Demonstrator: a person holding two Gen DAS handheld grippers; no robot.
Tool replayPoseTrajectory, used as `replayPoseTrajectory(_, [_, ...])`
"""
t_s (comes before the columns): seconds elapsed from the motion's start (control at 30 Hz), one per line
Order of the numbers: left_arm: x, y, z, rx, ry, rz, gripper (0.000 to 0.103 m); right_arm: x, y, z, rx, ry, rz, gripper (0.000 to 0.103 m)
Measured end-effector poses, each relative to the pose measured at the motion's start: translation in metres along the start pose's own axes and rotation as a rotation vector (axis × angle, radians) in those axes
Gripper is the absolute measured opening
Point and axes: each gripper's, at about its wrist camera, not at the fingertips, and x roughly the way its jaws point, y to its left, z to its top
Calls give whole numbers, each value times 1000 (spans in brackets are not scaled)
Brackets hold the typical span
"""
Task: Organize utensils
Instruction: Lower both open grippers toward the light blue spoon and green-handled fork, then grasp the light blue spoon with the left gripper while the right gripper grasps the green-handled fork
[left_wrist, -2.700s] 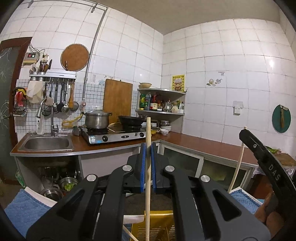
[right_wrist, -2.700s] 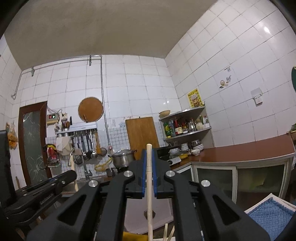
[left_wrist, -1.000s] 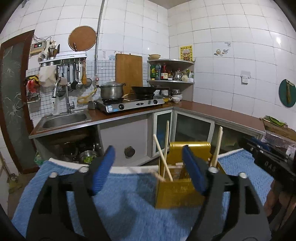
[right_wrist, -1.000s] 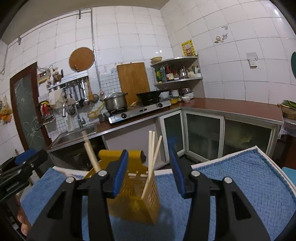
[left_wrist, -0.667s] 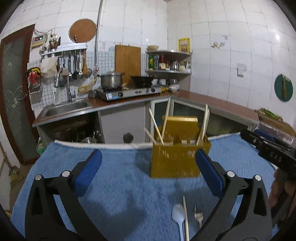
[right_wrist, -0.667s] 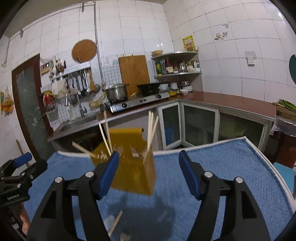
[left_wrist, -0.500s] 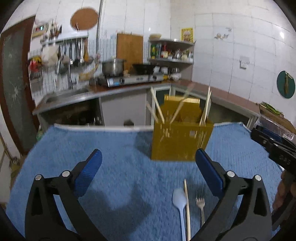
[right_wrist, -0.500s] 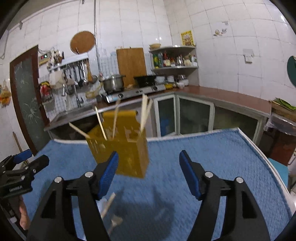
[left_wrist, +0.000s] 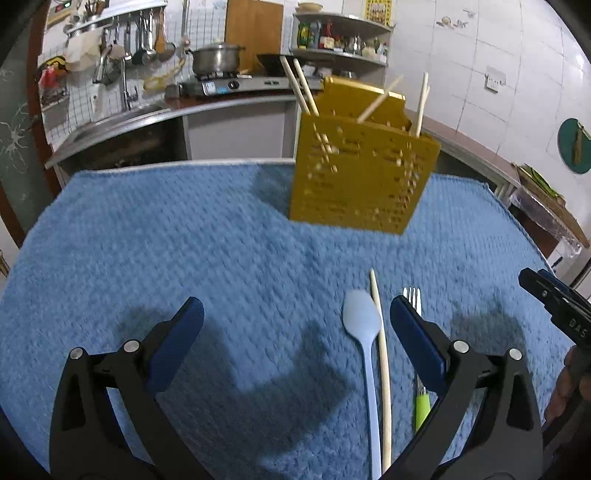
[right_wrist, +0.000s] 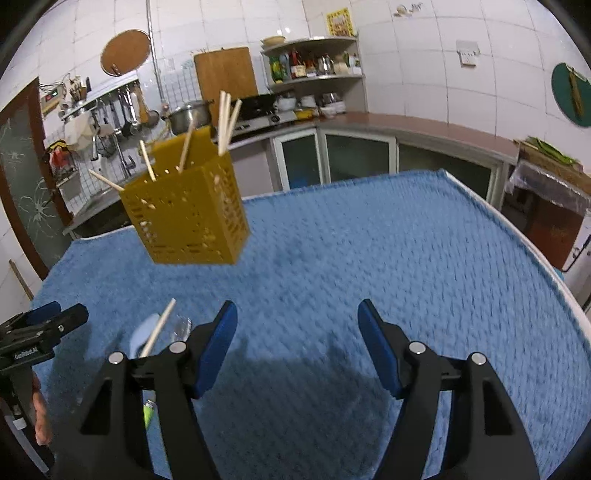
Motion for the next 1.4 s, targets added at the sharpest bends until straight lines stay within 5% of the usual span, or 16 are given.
replayPoseTrajectory(0.23, [10,-12,-11,25,43,-19,95,7,-2,-14,-19,38,-30,67])
replayPoseTrajectory(0.47, [17,-22,-18,38,84,-47,82,9,-5,-16,-11,44,-38,67])
replayPoseTrajectory(0.77, [36,-41,-20,87,133,-70,52,12,1,-14,-18,42,-37,67])
replayPoseTrajectory(0.97, [48,-49,-19,111,149,-72,43,14,2,-16,-18,51,-44,67])
replayPoseTrajectory(1.07, [54,-52,-15,122,170,-82,26,16,6,-17,-19,59,-43,67])
replayPoseTrajectory(1.33, [55,-54,-16,142,153,-74,25,20,24,-19,-39,77,-34,66])
replayPoseTrajectory(1.4, [52,-52,-16,149,145,-54,15,22,28,-20,-47,81,-33,66])
